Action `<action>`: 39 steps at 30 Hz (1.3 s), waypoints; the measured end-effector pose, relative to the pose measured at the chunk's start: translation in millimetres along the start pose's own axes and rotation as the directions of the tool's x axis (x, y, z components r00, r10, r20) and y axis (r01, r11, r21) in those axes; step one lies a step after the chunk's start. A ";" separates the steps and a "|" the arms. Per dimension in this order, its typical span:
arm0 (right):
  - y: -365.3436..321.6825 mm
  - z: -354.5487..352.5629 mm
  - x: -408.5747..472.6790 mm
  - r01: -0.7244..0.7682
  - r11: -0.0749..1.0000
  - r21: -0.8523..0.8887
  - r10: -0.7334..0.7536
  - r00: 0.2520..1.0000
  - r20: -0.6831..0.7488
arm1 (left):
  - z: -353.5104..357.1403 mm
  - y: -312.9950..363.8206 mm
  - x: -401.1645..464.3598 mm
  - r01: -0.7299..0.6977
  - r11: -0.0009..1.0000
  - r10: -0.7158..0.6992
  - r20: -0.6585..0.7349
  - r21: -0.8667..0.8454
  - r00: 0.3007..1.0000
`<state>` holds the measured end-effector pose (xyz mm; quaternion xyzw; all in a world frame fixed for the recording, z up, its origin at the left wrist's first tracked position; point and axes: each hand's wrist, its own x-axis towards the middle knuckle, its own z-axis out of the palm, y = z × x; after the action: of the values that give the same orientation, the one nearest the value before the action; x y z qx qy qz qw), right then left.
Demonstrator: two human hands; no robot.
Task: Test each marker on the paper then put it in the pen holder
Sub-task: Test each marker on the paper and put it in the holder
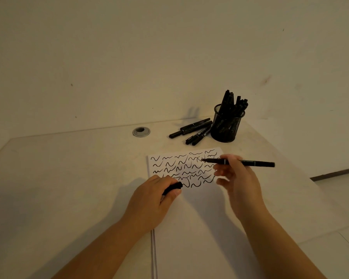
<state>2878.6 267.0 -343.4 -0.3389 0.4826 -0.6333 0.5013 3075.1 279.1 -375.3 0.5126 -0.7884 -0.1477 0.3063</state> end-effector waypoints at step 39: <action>23.6 7.5 -23.1 0.153 0.971 -0.182 -0.054 0.887 0.458 | 0.3 13.3 -3.9 0.022 0.981 -0.014 0.043 -0.193 0.999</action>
<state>2898.9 286.4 -362.3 -0.5534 0.3995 -0.5082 0.5252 3066.5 288.4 -369.5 0.4844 -0.7717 -0.2370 0.3371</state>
